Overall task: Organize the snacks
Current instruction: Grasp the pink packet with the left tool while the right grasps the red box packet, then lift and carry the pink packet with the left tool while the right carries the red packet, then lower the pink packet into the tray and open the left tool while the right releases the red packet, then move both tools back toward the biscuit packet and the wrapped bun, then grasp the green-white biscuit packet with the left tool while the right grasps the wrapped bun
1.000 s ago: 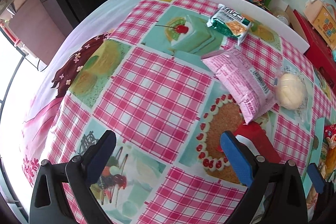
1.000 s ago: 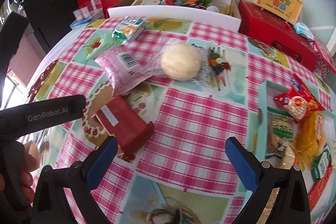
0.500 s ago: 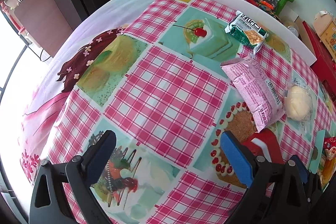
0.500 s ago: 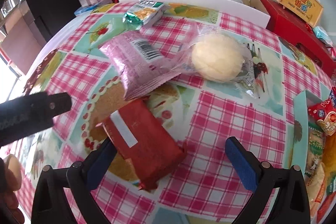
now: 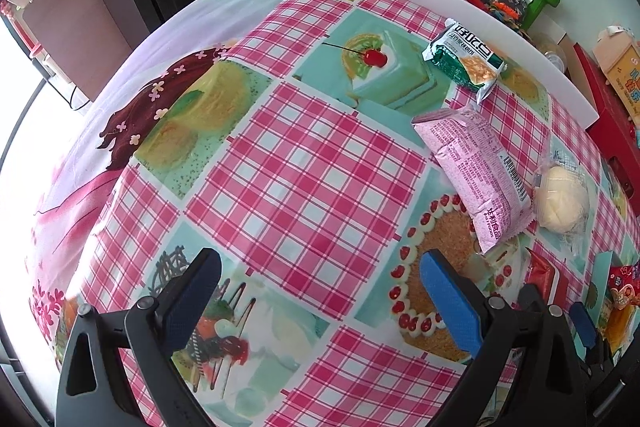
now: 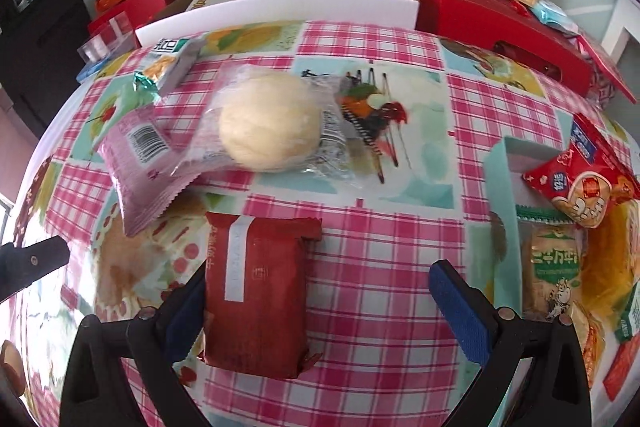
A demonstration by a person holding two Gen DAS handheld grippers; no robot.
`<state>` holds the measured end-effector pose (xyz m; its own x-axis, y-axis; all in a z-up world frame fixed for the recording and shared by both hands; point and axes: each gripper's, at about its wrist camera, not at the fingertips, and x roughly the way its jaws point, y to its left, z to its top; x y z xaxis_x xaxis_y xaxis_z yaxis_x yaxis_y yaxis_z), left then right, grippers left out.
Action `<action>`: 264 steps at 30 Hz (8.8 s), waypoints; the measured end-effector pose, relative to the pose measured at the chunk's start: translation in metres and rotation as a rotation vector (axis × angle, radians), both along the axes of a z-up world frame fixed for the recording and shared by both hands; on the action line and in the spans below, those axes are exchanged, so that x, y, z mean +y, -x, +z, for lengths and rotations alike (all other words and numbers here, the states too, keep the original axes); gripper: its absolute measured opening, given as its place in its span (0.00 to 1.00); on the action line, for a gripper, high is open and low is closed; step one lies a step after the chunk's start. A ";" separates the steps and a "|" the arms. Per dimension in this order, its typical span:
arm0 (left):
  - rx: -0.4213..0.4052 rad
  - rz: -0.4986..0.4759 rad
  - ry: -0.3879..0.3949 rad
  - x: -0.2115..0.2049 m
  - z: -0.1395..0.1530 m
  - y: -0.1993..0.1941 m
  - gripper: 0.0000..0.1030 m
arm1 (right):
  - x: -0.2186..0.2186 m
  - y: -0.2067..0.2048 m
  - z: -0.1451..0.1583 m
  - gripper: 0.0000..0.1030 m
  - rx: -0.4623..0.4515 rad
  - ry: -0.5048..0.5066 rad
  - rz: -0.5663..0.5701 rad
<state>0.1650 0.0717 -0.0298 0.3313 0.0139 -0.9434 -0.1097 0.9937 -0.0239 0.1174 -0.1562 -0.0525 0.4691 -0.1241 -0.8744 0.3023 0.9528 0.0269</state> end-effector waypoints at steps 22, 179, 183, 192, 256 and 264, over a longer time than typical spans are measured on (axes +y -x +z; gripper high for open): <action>0.038 -0.096 0.269 -0.066 -0.014 -0.069 0.97 | -0.017 0.009 0.006 0.79 -0.027 0.014 -0.023; -0.057 -0.443 -0.014 -0.242 0.026 0.118 0.89 | -0.209 0.207 0.060 0.88 -0.027 -0.105 -0.551; -0.049 -0.416 -0.016 -0.236 0.025 0.112 0.89 | -0.199 0.201 0.066 0.89 -0.043 -0.088 -0.517; -0.028 -0.337 -0.004 -0.214 0.026 0.094 0.89 | -0.173 0.183 0.075 0.89 -0.074 -0.075 -0.435; -0.082 -0.202 -0.046 -0.072 0.054 -0.013 0.99 | -0.058 0.067 0.106 1.00 -0.151 0.008 -0.079; -0.090 -0.263 -0.063 -0.070 0.066 -0.047 0.99 | -0.047 0.016 0.126 1.00 -0.185 -0.030 -0.007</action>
